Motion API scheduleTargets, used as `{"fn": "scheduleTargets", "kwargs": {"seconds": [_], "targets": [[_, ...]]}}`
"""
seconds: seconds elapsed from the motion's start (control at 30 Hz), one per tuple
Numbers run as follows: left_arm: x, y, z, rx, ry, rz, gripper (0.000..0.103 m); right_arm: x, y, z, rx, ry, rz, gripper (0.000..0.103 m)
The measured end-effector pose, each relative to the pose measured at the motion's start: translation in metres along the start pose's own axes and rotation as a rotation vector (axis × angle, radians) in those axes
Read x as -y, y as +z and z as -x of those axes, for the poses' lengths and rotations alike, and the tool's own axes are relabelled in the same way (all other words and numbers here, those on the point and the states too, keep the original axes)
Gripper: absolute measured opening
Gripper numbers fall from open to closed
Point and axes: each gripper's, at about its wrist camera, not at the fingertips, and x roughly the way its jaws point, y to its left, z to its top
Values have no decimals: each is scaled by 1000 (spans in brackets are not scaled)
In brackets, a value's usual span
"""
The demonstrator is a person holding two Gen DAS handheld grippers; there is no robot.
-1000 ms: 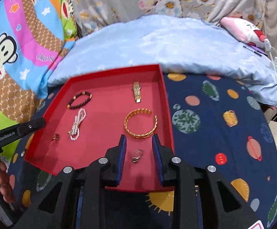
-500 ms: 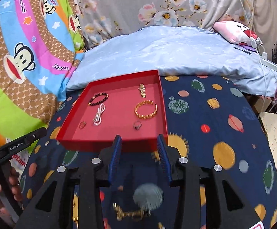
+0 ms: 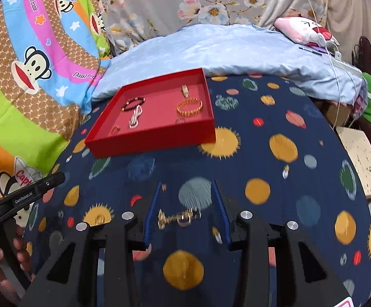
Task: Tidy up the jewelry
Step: 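Move both tools back to the remaining jewelry on the blanket, then grasp a gold earring with the left tool while the right tool grasps a gold hoop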
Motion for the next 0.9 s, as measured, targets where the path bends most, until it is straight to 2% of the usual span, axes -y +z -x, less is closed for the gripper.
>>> {"fn": "scheduleTargets", "kwargs": {"seconds": [0.1, 0.23, 0.47, 0.57, 0.77, 0.9], "targets": [[0, -12, 3, -18, -10, 4, 45, 1, -12, 5, -13, 3, -8, 39], [4, -27, 6, -27, -8, -11, 54, 0, -24, 11, -22, -3, -4, 39], [19, -47, -1, -66, -21, -43, 54, 2, -42, 18, -43, -11, -7, 39], [29, -52, -7, -73, -25, -66, 59, 4, -47, 18, -52, -12, -12, 39], [45, -56, -29, -96, 0, -110, 59, 7, -50, 15, -67, -5, -21, 39], [53, -55, -33, -75, 27, -142, 57, 6, -51, 10, -77, 0, -17, 39]]}}
